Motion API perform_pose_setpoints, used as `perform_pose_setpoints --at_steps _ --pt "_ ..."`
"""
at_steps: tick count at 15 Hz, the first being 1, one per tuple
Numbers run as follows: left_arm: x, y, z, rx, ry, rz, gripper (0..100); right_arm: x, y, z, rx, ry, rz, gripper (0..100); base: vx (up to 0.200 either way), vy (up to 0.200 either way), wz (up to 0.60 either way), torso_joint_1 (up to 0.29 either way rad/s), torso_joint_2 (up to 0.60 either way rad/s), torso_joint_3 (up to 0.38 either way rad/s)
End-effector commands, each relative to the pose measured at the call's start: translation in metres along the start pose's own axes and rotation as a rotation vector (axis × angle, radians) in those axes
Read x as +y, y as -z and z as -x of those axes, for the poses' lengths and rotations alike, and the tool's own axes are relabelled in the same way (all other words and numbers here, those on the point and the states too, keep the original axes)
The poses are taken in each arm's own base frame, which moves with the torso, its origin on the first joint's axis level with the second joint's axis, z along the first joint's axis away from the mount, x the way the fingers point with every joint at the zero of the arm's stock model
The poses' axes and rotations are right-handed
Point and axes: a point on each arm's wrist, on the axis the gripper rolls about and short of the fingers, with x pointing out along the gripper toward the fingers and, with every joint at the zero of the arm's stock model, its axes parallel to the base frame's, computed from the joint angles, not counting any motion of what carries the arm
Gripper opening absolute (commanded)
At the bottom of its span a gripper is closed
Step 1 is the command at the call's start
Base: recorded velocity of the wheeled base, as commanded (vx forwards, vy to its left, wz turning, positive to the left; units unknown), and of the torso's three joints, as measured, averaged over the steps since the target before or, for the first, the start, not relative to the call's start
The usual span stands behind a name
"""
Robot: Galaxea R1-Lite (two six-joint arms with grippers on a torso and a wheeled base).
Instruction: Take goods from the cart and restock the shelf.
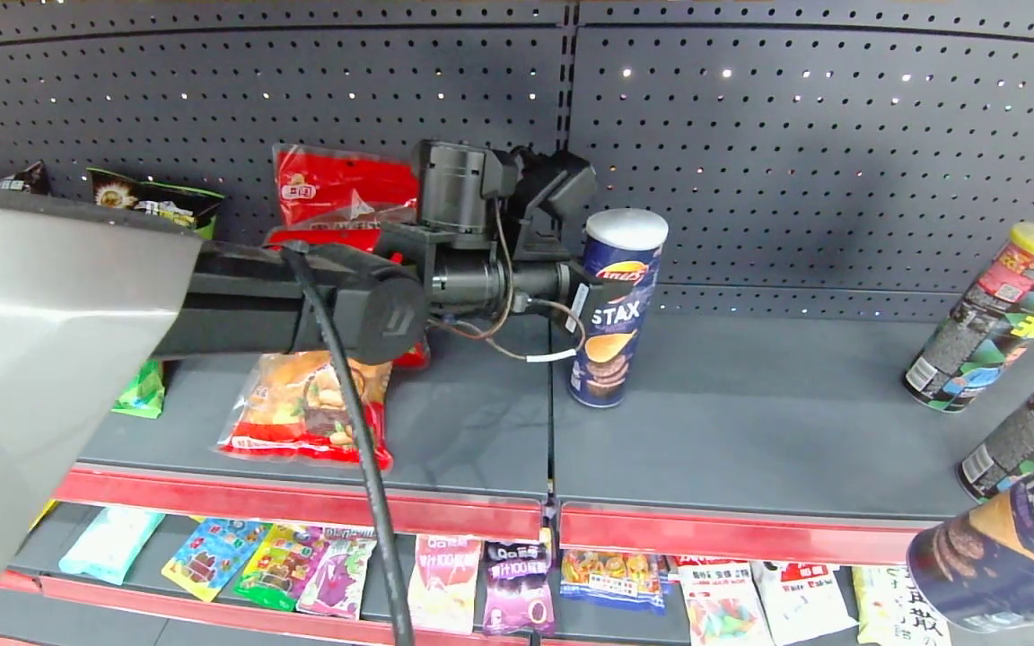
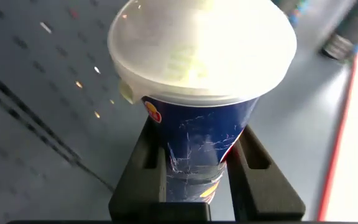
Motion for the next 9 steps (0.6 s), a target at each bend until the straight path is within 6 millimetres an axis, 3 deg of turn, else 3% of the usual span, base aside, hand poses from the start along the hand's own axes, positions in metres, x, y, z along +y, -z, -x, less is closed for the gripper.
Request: perform_pose_setpoints --at_steps 1,7,9 --pt "-0.021 -0.010 0.031 0.002 0.024 0.001 0 0.000 -0.001 0.000 -0.002 -0.001 0.001 0 0.000 0.000 0.00 0.000 0.00 0.000" --pt "-0.050 0.004 0.047 0.008 0.071 -0.001 0 0.000 0.001 -0.001 0.007 -0.006 0.001 0 0.000 0.000 0.00 0.000 0.00 0.000" --pt "-0.051 0.008 0.048 0.014 0.072 0.001 0 0.000 0.001 -0.001 0.005 -0.006 0.001 0 0.000 0.000 0.00 0.000 0.00 0.000"
